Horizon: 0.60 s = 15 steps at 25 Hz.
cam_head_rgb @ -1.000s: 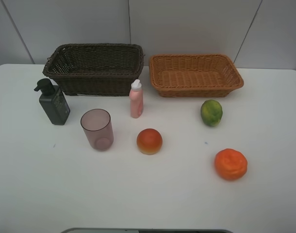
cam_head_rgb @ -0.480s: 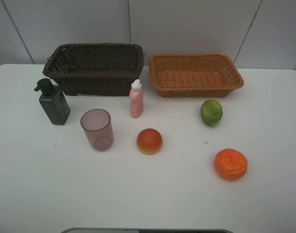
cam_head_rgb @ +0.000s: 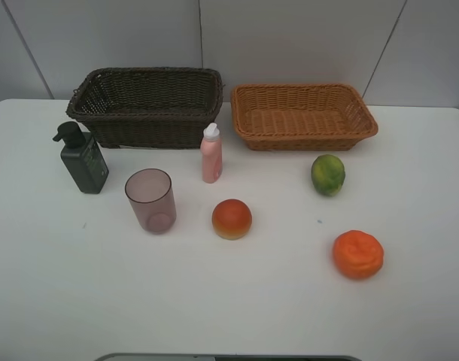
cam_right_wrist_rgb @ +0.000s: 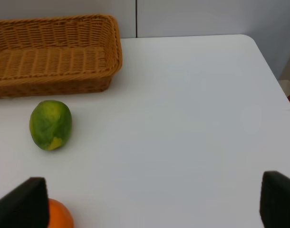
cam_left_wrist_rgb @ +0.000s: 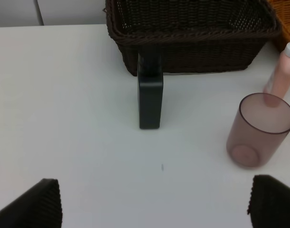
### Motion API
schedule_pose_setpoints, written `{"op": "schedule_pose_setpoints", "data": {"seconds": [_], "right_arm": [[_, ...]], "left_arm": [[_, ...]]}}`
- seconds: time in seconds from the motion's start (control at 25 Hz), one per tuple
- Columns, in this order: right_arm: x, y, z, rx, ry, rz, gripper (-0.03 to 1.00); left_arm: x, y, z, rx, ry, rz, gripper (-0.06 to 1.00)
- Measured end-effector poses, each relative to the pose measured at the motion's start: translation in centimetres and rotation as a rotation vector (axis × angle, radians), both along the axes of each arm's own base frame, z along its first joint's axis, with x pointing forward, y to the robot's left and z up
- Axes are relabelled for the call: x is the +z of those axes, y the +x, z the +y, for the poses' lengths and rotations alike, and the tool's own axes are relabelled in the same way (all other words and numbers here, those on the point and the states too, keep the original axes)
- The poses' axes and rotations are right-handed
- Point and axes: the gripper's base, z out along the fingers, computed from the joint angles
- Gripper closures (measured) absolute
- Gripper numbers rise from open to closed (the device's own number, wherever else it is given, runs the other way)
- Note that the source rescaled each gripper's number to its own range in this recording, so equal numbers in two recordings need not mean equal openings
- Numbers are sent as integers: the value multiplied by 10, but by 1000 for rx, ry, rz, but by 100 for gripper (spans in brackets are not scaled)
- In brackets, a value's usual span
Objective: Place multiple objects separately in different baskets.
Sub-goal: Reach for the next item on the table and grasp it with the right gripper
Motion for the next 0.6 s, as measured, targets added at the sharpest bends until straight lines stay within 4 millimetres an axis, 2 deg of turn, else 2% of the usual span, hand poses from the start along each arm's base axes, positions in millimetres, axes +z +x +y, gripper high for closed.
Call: {"op": "schedule_pose_setpoints", "data": {"seconds": [0.52, 0.6], "right_arm": [[0, 0, 0, 0, 0, 2, 16], [0, 6, 0, 0, 3, 33, 16]], "left_arm": [[0, 0, 0, 0, 0, 0, -5], [0, 0, 0, 0, 0, 0, -5]]}}
